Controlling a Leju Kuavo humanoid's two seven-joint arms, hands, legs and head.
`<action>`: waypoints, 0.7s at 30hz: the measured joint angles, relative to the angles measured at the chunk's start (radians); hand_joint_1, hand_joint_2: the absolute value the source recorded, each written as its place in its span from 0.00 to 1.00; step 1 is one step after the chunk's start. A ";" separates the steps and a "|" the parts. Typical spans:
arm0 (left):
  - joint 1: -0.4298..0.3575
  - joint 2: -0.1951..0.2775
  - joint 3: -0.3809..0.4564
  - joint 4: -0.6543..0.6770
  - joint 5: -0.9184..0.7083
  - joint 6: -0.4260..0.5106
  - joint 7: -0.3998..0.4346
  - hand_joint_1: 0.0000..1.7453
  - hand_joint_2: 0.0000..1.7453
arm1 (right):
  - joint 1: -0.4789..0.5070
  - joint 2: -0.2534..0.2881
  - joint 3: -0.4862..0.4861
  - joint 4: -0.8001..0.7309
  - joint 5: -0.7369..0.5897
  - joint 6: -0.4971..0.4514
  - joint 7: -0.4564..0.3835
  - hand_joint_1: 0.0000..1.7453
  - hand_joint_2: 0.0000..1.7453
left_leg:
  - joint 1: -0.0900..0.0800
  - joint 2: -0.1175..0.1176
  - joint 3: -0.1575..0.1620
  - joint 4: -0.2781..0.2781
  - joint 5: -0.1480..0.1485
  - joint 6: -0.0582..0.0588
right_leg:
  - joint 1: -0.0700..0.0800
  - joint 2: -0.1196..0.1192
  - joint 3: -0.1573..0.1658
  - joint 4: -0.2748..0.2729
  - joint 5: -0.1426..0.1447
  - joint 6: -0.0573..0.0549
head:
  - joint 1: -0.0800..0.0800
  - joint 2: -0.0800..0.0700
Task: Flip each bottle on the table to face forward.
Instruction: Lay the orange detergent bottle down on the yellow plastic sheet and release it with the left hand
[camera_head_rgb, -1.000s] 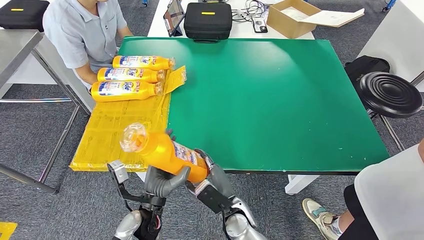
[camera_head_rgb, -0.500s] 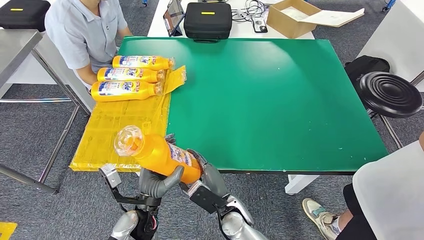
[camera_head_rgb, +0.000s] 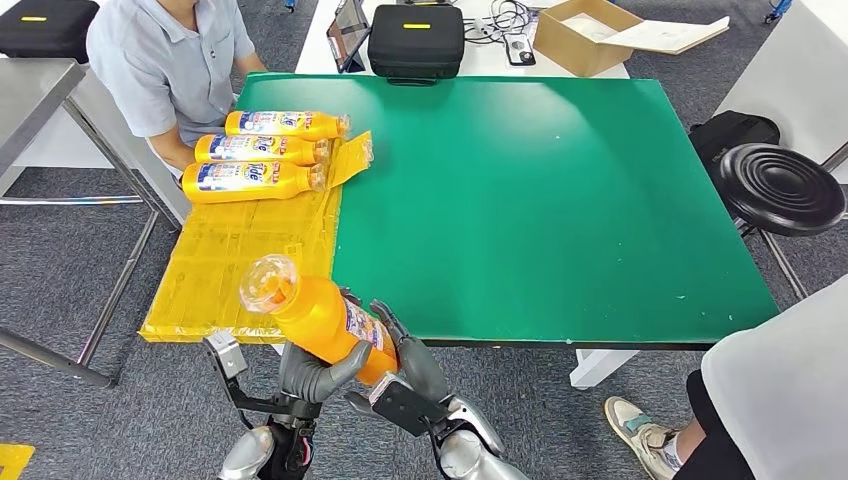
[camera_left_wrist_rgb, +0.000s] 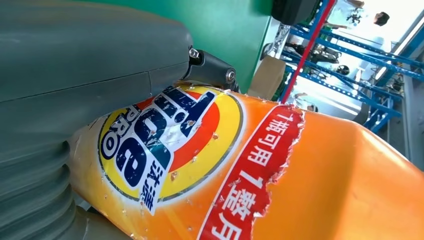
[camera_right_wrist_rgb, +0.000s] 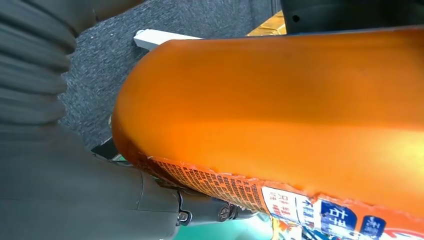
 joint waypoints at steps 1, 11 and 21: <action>-0.002 0.000 0.003 0.000 -0.002 0.003 0.007 1.00 1.00 | 0.000 0.000 0.000 0.000 0.002 0.000 0.000 0.00 0.00 | 0.000 0.000 0.000 0.000 0.000 0.000 | 0.000 0.000 0.000 0.000 0.000 0.000 | 0.000 0.000; -0.085 0.011 0.062 0.029 -0.025 0.072 0.065 1.00 1.00 | 0.001 0.000 -0.020 -0.067 0.031 0.038 0.005 0.00 0.00 | 0.000 0.000 0.000 0.000 0.000 0.000 | 0.000 0.000 0.000 0.000 0.000 0.000 | 0.000 0.000; -0.197 0.024 0.162 0.116 0.030 0.125 0.133 1.00 1.00 | 0.035 0.004 -0.015 -0.138 0.047 0.068 0.000 0.00 0.00 | 0.000 -0.001 -0.001 0.000 0.001 0.000 | 0.000 0.000 0.000 0.001 0.000 0.000 | 0.000 0.000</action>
